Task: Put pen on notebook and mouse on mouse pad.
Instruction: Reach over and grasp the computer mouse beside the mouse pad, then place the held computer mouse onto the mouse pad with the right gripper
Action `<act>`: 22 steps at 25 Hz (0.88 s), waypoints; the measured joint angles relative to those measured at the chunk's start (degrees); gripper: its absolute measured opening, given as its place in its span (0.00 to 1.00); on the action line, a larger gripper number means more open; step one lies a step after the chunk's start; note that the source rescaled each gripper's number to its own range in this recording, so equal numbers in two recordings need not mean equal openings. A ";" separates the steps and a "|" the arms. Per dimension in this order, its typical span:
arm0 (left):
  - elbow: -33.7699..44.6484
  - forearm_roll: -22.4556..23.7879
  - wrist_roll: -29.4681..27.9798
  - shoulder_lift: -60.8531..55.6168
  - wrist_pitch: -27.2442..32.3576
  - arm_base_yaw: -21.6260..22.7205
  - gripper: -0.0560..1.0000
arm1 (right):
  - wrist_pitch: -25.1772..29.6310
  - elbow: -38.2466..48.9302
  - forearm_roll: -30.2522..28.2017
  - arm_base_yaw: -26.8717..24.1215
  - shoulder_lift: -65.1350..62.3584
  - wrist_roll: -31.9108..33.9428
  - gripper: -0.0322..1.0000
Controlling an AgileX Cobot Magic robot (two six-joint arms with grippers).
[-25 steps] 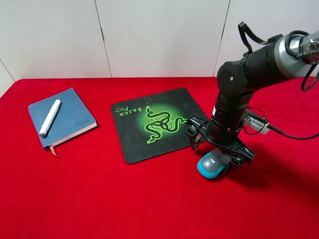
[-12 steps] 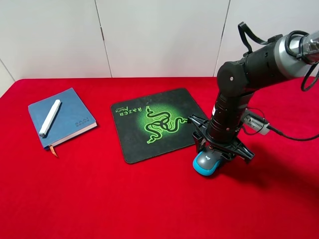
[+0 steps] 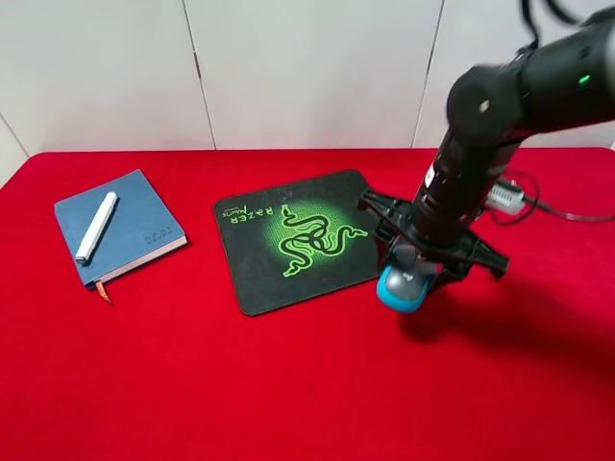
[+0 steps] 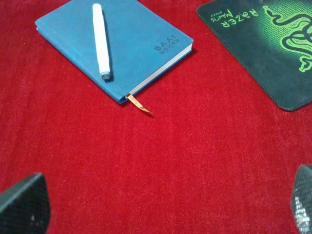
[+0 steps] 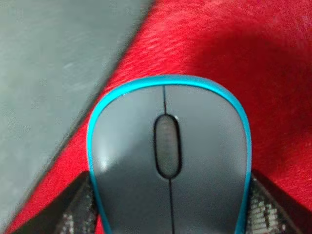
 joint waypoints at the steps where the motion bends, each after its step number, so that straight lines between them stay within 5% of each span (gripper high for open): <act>1: 0.00 0.00 0.00 0.00 0.00 0.00 1.00 | 0.93 -0.53 0.79 0.00 -0.43 -2.23 0.04; 7: 0.00 0.00 0.00 0.00 0.00 0.00 1.00 | 6.93 -7.34 3.58 0.00 -0.60 -14.08 0.04; 22: 0.00 0.00 0.00 0.00 0.00 0.00 1.00 | 15.94 -33.29 3.77 0.00 18.88 -28.32 0.04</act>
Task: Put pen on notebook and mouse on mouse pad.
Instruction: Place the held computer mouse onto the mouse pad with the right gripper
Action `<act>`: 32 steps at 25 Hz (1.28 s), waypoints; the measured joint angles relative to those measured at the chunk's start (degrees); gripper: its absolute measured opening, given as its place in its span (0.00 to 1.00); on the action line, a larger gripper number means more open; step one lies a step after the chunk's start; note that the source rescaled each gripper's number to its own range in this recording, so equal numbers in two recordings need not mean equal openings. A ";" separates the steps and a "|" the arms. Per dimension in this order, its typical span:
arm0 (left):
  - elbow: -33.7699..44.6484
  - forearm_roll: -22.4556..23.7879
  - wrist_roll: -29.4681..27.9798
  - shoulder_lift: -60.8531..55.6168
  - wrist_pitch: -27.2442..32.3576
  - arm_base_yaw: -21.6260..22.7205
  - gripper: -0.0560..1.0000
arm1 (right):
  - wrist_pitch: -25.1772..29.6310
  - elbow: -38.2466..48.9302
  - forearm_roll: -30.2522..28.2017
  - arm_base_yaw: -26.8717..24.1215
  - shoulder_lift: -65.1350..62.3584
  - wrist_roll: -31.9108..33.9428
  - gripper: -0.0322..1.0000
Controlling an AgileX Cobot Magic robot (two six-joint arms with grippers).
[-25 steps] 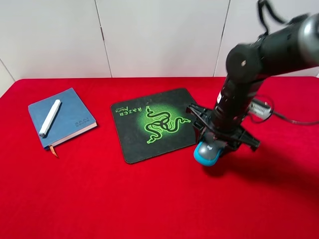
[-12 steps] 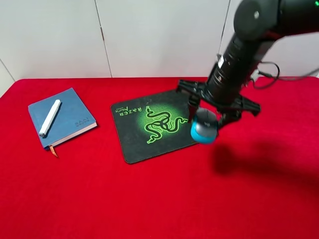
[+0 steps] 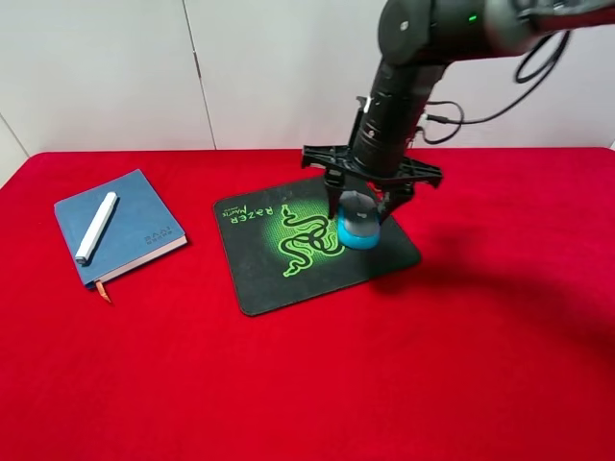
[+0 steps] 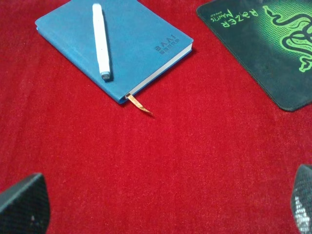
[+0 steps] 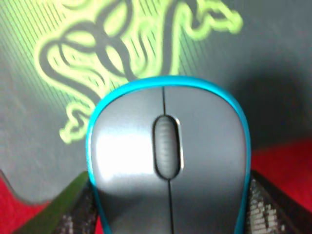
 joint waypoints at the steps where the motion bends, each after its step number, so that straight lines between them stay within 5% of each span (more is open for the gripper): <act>1: 0.00 0.00 0.00 0.00 0.00 0.00 1.00 | 0.00 -1.24 0.00 0.00 1.39 -0.31 0.04; 20: 0.00 0.00 0.00 0.00 0.00 0.00 1.00 | -2.02 -9.48 0.27 0.00 11.33 -5.44 0.05; 21: 0.00 0.00 0.00 0.00 0.00 0.00 1.00 | -2.36 -9.48 0.27 0.00 11.33 -6.16 0.16; 23: 0.00 0.00 0.00 0.00 0.00 0.00 1.00 | -3.26 -9.48 0.28 0.00 11.33 -8.02 0.67; 25: 0.00 0.00 0.00 0.00 0.00 0.00 1.00 | -3.40 -9.56 0.34 0.00 11.33 -10.29 0.88; 32: 0.00 0.00 0.00 0.00 0.00 0.00 1.00 | 0.39 -11.14 1.31 0.00 10.90 -13.42 1.00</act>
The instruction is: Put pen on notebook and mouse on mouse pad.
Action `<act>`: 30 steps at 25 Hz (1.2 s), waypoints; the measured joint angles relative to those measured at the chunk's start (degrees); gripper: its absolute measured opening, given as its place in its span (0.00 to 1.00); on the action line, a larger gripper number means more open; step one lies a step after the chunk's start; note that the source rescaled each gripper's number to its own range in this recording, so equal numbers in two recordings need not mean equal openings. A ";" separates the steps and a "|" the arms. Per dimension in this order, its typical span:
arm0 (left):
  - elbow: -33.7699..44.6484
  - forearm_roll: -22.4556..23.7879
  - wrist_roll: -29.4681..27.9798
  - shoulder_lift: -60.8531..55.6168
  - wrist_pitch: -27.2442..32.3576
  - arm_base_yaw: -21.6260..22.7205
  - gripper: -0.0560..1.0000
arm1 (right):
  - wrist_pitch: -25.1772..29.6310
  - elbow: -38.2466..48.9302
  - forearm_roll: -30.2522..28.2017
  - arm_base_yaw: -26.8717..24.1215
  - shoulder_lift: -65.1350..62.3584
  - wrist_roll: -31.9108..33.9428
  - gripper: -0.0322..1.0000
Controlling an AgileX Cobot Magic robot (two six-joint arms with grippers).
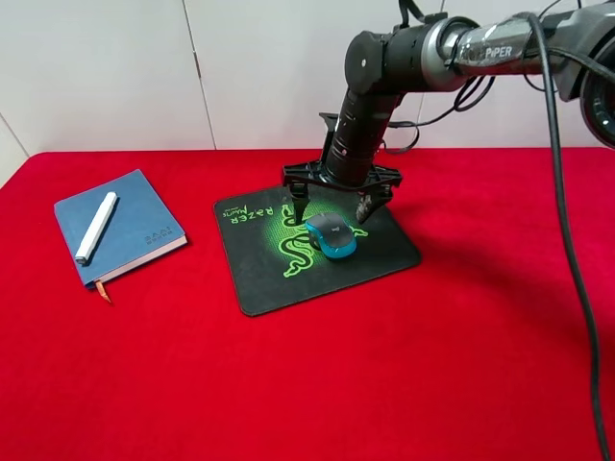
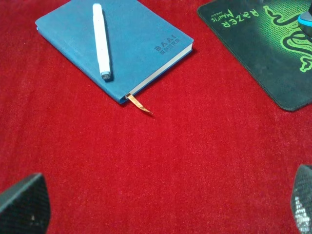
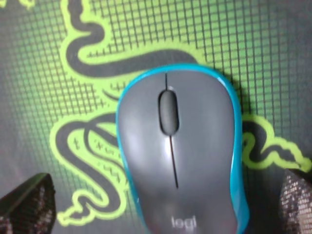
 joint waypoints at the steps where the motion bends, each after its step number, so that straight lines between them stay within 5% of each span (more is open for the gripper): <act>1: 0.00 0.00 0.00 0.00 0.00 0.00 1.00 | 1.52 -0.61 0.00 0.00 -0.46 -0.31 1.00; 5: 0.00 0.00 0.00 0.00 0.00 0.00 1.00 | 8.85 -4.09 -0.06 0.00 -2.66 -3.72 1.00; 13: 0.00 0.00 0.00 0.00 0.00 0.00 1.00 | 10.17 -3.84 -0.25 0.00 -12.96 -6.42 1.00; 30: 0.00 0.00 0.00 0.00 0.00 0.00 1.00 | 10.44 25.81 -4.35 0.00 -48.10 -7.77 1.00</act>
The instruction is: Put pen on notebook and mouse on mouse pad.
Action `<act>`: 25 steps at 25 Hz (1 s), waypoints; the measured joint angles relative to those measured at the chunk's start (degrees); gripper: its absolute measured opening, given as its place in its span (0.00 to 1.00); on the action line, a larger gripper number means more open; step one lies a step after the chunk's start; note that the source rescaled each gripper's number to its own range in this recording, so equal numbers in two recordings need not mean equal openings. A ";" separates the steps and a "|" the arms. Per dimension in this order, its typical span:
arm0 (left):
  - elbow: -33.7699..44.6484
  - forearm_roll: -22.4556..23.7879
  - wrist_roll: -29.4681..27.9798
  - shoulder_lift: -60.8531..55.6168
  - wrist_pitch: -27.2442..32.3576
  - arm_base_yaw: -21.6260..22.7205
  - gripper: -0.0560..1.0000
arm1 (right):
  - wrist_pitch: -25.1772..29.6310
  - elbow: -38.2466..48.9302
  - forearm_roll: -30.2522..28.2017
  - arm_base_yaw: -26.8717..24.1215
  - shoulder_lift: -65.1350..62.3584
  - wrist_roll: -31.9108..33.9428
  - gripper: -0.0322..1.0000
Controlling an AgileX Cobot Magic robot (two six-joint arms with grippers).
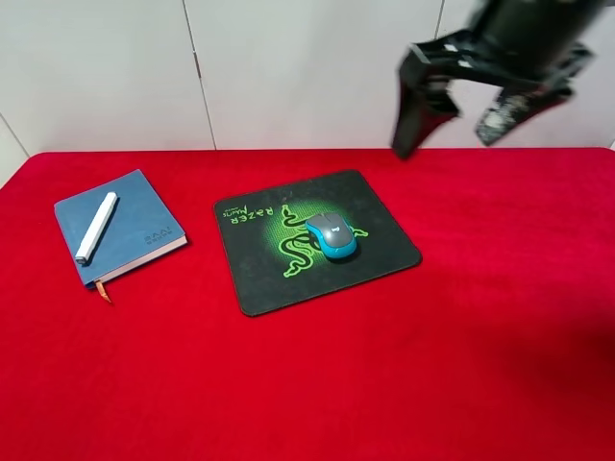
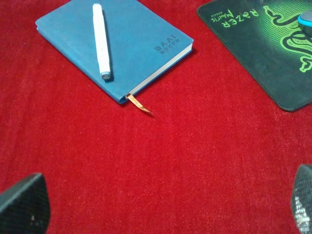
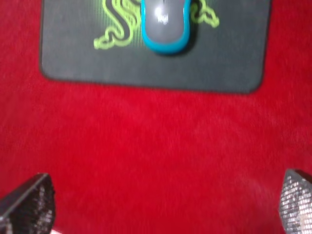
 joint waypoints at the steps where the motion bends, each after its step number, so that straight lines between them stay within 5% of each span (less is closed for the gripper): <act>1: 0.00 0.00 0.00 0.00 0.00 0.00 1.00 | 0.00 1.97 0.00 0.00 -2.19 0.05 1.00; 19: 0.00 0.00 0.00 0.00 0.00 0.00 1.00 | 0.21 31.09 0.06 -0.14 -42.40 0.53 1.00; 25: 0.00 0.00 0.00 0.00 0.00 0.00 1.00 | 0.04 36.86 0.12 -8.13 -58.20 0.66 1.00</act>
